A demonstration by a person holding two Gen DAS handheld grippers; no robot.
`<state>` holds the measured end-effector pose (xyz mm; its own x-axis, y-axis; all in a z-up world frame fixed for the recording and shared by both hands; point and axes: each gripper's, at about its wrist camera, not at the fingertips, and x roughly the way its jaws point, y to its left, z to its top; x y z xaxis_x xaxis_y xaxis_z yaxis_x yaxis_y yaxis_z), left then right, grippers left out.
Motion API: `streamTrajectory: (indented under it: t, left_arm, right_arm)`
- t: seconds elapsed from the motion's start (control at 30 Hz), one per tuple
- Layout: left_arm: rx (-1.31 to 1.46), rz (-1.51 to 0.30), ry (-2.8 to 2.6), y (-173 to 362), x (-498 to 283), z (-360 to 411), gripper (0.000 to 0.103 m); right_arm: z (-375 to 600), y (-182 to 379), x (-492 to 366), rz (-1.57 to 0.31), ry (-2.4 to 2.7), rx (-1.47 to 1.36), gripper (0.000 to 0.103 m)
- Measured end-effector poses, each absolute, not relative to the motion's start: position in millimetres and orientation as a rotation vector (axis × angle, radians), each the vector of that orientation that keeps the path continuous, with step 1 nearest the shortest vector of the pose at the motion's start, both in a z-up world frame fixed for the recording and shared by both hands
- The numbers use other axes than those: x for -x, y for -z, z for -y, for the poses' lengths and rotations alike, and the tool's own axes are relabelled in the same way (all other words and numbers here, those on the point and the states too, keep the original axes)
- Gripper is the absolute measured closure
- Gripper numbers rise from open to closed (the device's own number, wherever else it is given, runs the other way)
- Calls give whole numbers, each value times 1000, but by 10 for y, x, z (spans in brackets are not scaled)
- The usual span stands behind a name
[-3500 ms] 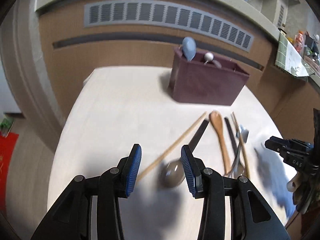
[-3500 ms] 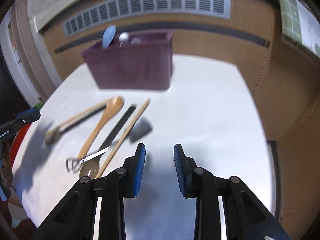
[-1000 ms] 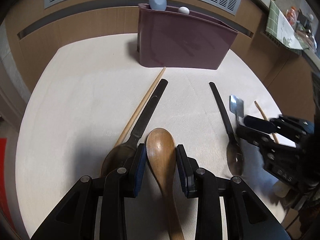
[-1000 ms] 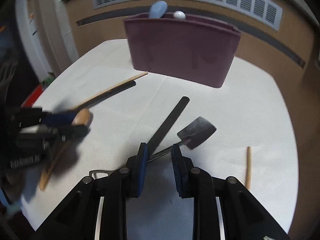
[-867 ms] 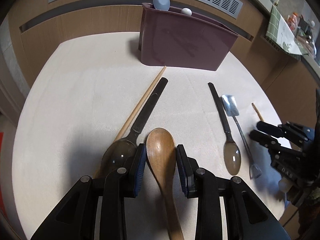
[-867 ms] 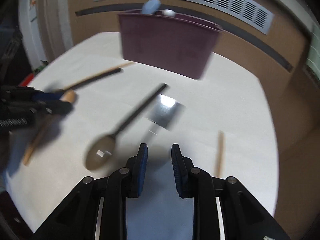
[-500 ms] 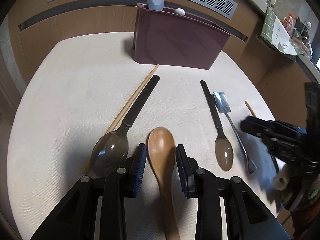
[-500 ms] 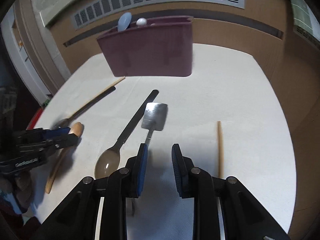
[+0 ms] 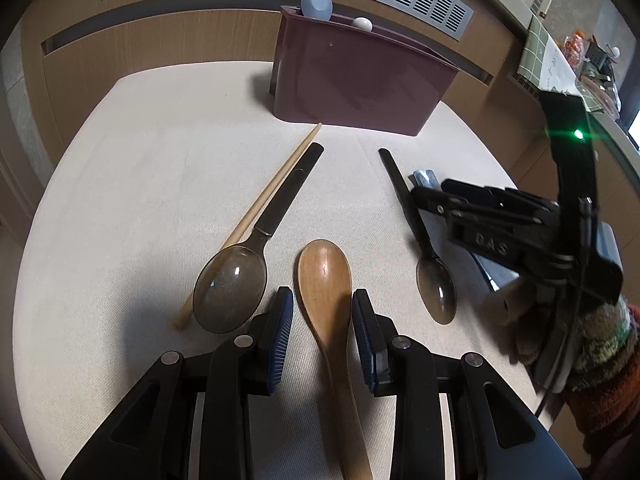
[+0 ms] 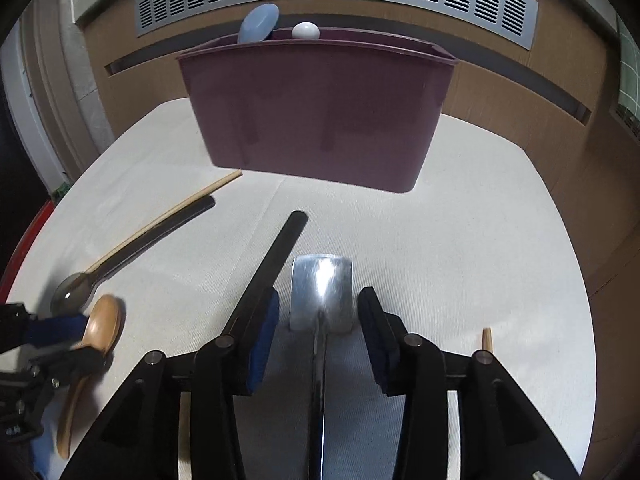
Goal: Organize utensils
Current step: 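Grasp the wooden spoon with the left tool while the right tool grasps the metal spatula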
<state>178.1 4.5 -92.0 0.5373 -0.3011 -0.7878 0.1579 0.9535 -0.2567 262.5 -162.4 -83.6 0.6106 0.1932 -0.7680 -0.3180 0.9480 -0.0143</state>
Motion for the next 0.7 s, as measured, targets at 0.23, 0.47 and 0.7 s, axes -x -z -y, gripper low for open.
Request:
streamTrajectory:
  t: [0.23, 0.47, 0.7]
  left_arm:
    - [145, -980, 240, 914, -1788, 15, 71]
    - [109, -972, 163, 920, -1875, 178, 71]
    - [-3, -935, 89, 945, -1885, 367, 73]
  right_arm:
    - [1805, 736, -2586, -870, -329, 81, 74]
    - [2091, 574, -2266, -777, -298, 47, 74]
    - [2377, 473, -2105, -733, -280, -2, 74]
